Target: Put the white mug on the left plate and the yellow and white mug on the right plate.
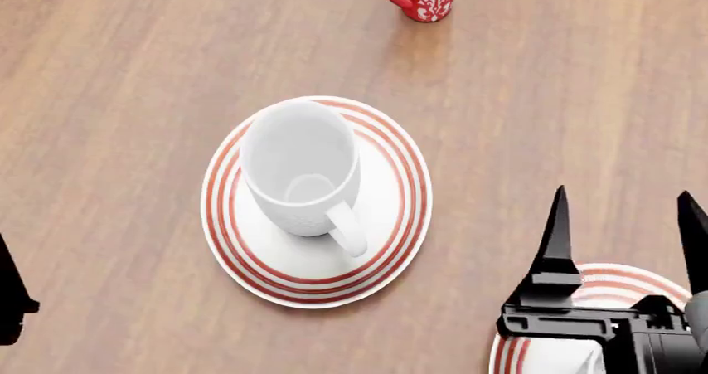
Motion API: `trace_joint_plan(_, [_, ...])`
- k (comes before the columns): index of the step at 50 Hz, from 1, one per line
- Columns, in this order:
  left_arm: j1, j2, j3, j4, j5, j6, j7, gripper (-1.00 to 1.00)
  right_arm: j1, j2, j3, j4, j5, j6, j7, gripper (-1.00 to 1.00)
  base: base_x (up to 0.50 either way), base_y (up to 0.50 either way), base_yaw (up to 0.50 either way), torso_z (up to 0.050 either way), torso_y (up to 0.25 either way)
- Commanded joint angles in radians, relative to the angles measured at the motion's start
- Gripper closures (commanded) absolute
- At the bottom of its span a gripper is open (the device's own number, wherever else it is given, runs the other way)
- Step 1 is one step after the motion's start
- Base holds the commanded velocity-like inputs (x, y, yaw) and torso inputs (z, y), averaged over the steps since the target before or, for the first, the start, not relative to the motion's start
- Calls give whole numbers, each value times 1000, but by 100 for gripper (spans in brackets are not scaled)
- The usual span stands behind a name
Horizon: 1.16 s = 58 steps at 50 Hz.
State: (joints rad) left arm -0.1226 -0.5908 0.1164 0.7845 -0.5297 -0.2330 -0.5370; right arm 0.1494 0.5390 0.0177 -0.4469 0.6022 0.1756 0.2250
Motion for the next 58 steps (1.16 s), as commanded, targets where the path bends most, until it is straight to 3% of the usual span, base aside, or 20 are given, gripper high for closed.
trace_joint_plan(1, [-382,21,145,-160,-30,-261,24,-100,243,-85,-143,238,-76,15,-33,-100,0,0,0,0,0])
trace_joint_plan(9, [-553,57,169,-229,-74,-354,44,-100,340,-111,-162,218,-68,52,-14,-100,0,0,0,0,0])
trace_joint_plan(26, [-842,3,-36,45,-425,-618,-144,-100,183,50,48,-360,178,148,156,-100,0,0,0,0,1])
trace_joint_plan(33, [-923,-34,-138,167,-584,-644,-256,-100,198,117,96,-545,264,183,227,-100,0,0,0,0,0])
trace_joint_plan(58, [-919,-48,-140,164,-597,-623,-248,-100,114,119,100,-556,197,97,192,-100,0,0,0,0,0])
